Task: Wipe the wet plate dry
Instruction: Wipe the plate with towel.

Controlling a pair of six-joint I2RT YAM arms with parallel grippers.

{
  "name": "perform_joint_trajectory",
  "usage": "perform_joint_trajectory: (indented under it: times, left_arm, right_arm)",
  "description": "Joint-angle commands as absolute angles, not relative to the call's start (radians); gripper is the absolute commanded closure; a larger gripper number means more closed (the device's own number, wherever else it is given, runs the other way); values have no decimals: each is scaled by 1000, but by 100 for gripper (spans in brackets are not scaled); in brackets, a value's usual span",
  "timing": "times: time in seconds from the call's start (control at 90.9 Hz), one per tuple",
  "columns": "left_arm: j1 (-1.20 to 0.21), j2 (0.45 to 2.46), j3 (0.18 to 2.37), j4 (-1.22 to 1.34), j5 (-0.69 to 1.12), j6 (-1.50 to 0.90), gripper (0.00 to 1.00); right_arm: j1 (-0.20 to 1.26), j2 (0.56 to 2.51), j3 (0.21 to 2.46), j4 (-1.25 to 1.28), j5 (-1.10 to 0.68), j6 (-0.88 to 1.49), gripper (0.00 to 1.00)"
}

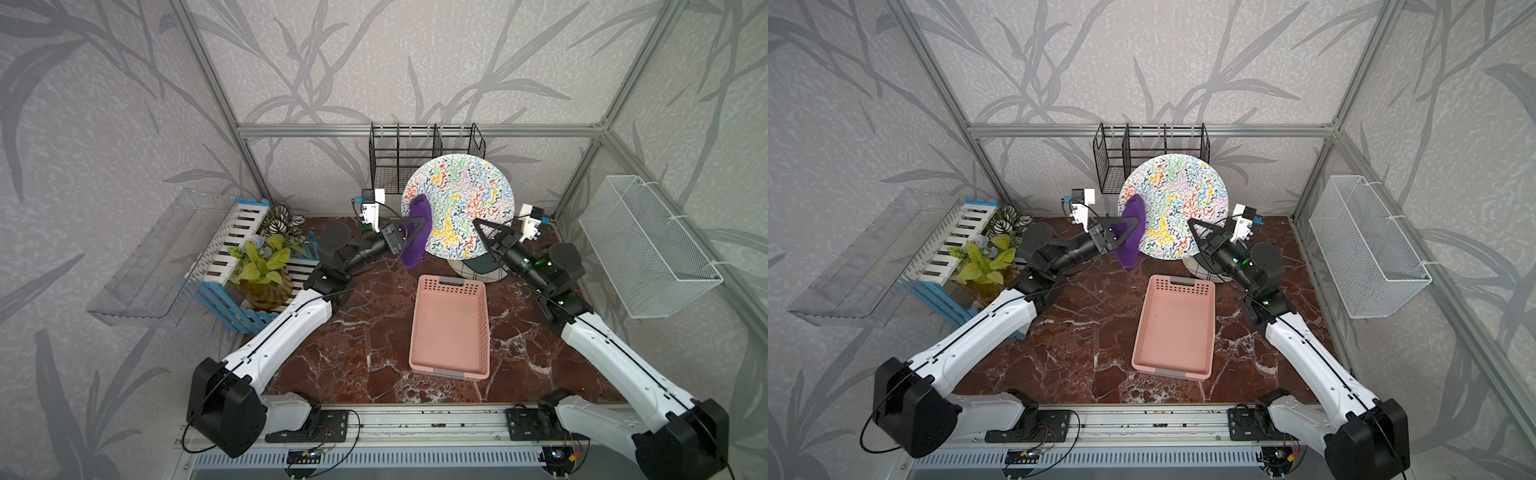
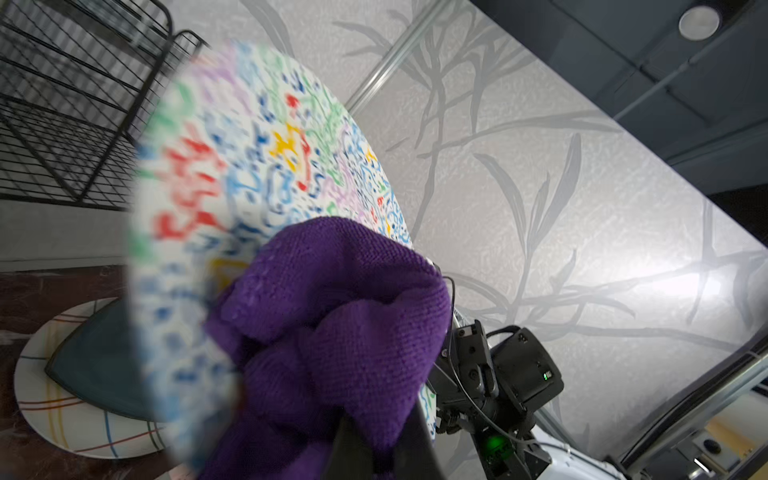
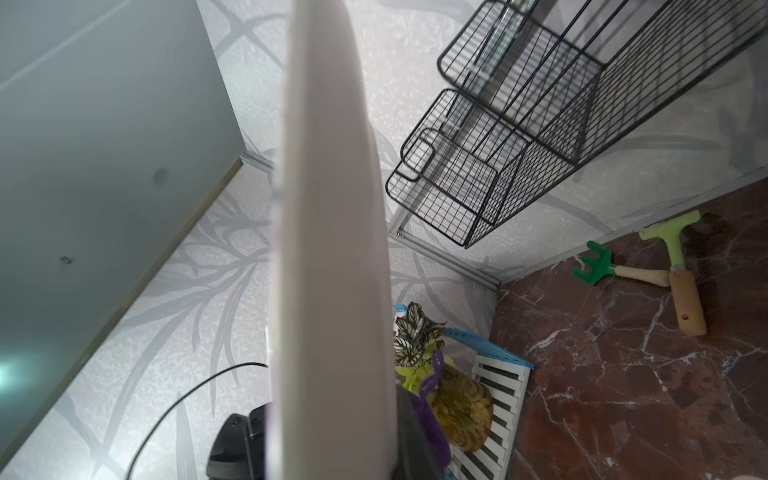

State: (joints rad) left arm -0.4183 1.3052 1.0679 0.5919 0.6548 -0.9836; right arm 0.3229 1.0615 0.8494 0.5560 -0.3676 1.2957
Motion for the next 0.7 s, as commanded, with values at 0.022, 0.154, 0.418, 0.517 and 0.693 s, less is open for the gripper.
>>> perform_joint_trajectory:
  times: [0.022, 0.154, 0.418, 0.517, 0.693]
  left_arm:
    - [-334, 1308, 1018, 872, 684, -1294, 100]
    - [-334, 1382, 1026, 1118, 680, -1543, 100]
    - [-369, 1506, 1119, 1512, 603, -1927, 100]
    - [-392, 1509, 1144, 1526, 573, -1958, 100]
    - [-508, 1531, 1149, 1576, 523, -1983, 100]
  right_arm:
    - [264, 995, 846, 948, -387, 1477, 100]
    - [277, 1061, 882, 1144, -445, 1554, 100]
    - [409, 1114, 890, 1014, -490, 1445, 100]
    - [489, 1171, 873, 1072, -479, 1443, 100]
    - [544, 1295, 945, 1153, -442, 1447, 100]
